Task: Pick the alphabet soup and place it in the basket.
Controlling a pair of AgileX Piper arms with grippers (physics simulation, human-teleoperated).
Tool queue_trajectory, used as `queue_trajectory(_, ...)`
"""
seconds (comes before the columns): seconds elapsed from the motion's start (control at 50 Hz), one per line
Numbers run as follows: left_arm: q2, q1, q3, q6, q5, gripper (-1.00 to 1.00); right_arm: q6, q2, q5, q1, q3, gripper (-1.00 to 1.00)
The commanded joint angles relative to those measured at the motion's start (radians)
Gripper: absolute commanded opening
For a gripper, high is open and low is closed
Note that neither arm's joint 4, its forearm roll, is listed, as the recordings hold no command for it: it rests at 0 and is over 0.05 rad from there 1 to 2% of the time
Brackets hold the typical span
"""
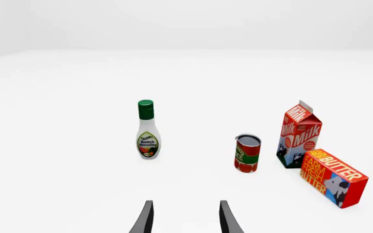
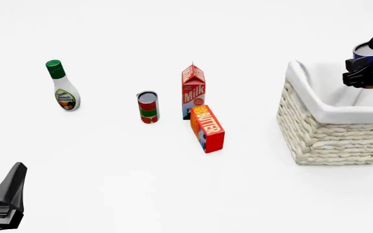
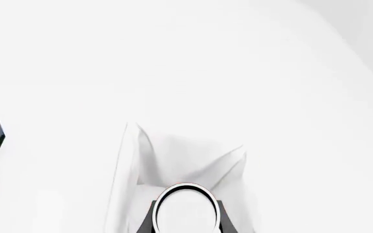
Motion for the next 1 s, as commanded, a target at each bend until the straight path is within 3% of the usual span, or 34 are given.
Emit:
queue_trajectory(0.02,0.000,0.000,0.000,0.000,0.000,1.00,-0.012,0.036,-0.001,-0.019,-0.004,-1.00)
queue_trajectory(0.38,0.000,0.000,0.000,0.000,0.000,1.00,-0.065,0.103,-0.021,-0.043,0.009,-1.00)
queue_trajectory(1.0,0.000,0.000,0.000,0.000,0.000,1.00,-0.123,0.242,-0.016,-0.068,-0.093,-1.00)
